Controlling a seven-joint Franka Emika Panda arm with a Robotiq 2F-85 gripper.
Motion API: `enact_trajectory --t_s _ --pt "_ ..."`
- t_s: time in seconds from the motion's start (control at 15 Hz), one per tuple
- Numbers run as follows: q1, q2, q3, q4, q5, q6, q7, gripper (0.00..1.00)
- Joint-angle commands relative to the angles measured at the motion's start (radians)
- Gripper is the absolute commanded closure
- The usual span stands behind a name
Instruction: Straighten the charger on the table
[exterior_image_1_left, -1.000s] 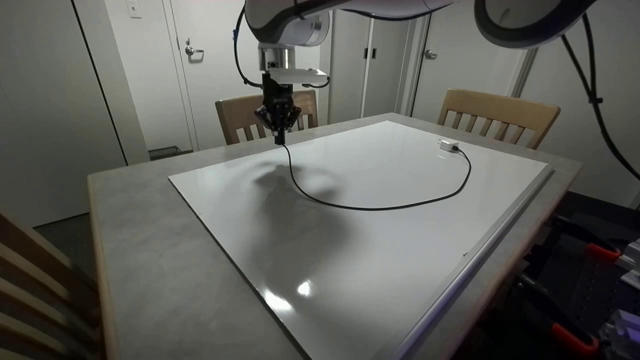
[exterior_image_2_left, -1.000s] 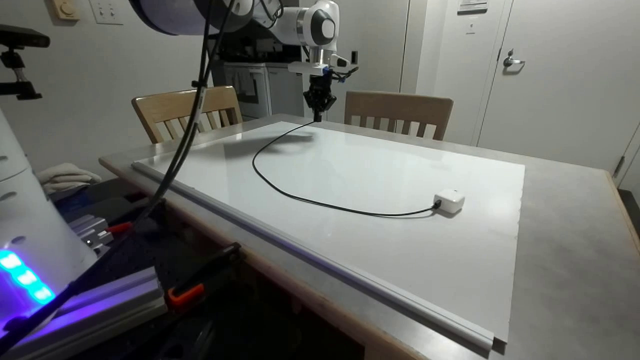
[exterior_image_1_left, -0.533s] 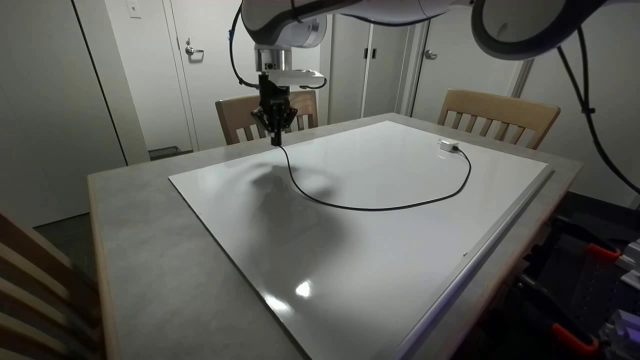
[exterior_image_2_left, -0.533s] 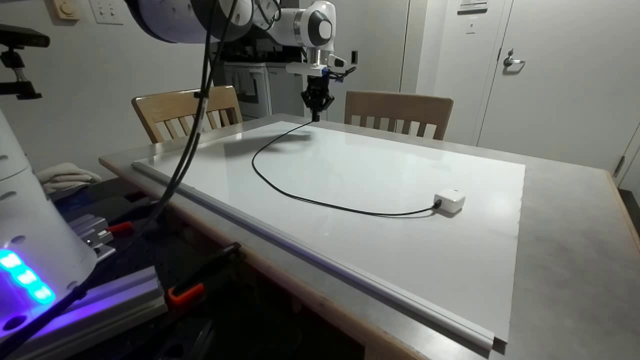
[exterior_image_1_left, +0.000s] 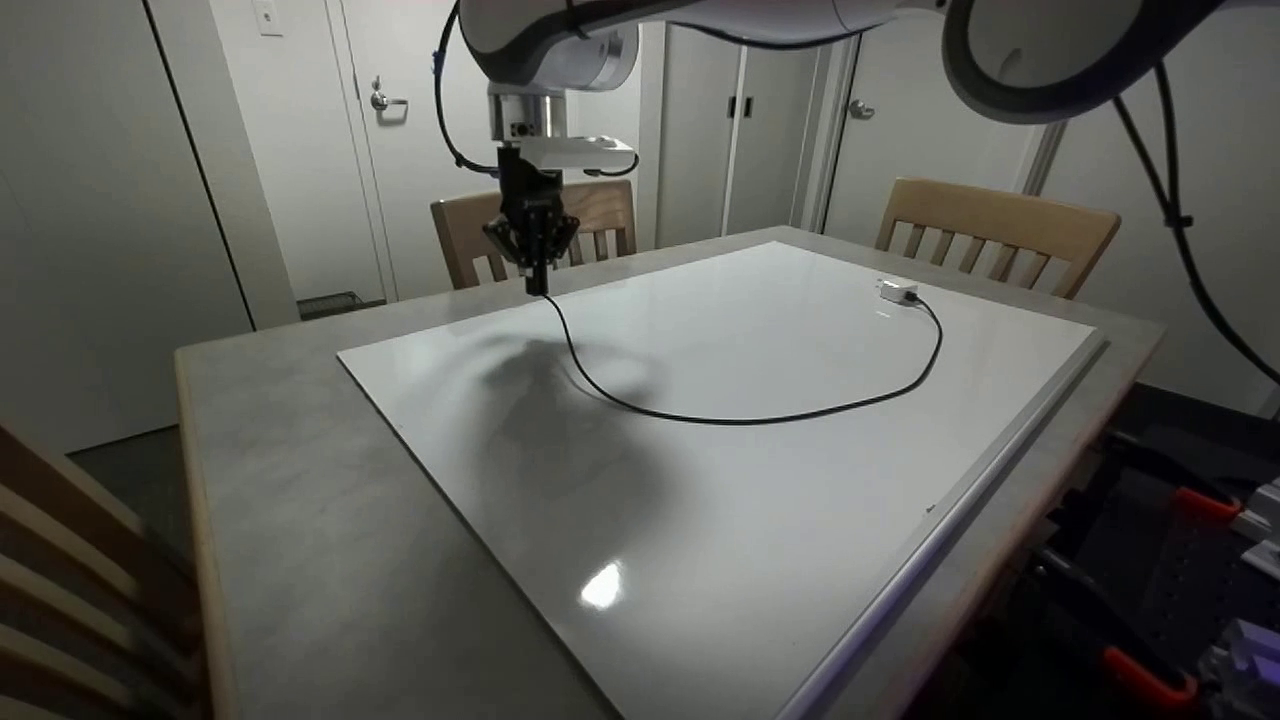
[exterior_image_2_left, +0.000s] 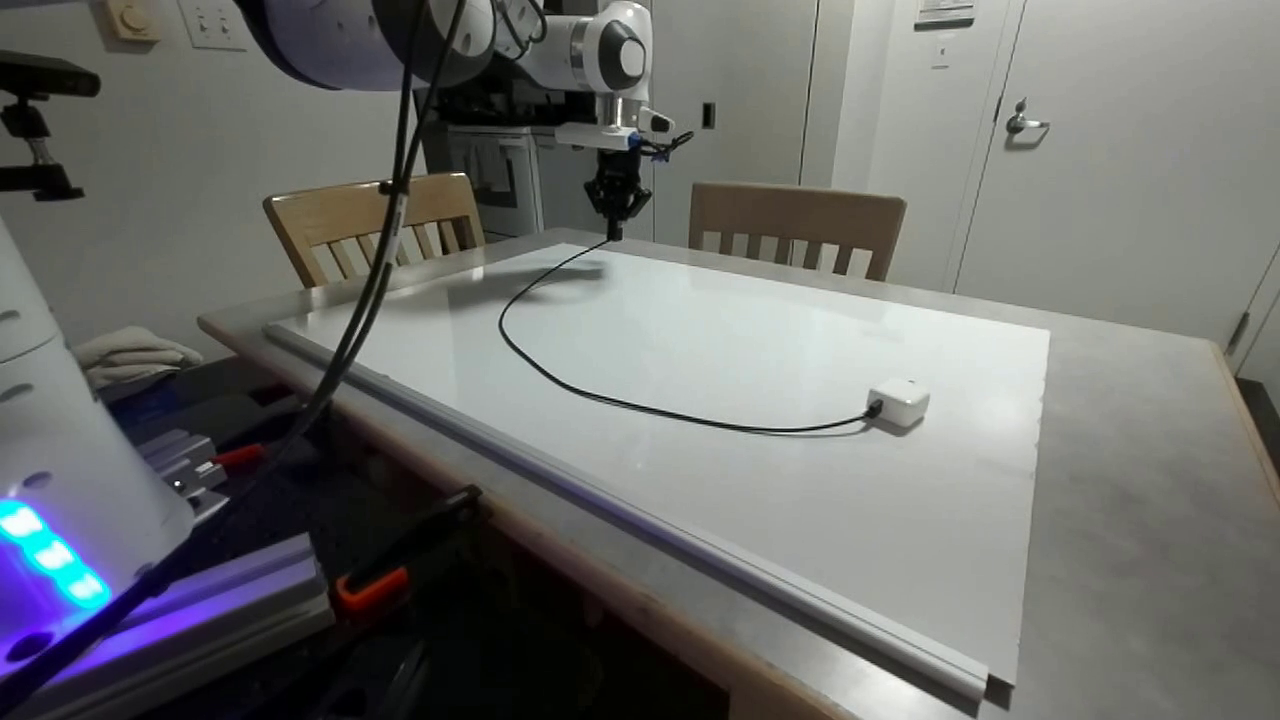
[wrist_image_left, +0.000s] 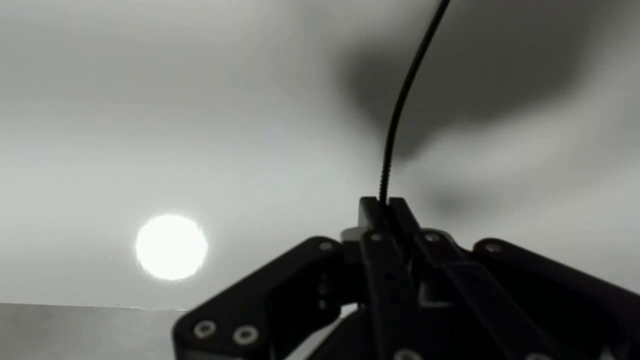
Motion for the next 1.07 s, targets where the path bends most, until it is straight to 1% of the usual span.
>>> enact_trajectory --t_s 0.0,0.33,0.73,0.87,1.0 --pt "0.021 -0.029 0.000 -0.020 -0.011 -0.036 -0.044 0.98" --pt "0.038 -0.029 -0.006 -0.028 -0.019 -0.029 -0.130 0.98" --pt "0.052 -0.025 -0.021 -0.028 -0.039 0.013 -0.245 0.98" --pt "0.055 -0.025 -0.014 -0.029 -0.044 0.032 -0.294 0.98" --pt "0.057 -0.028 -0.009 -0.031 -0.036 0.039 -0.311 0.98"
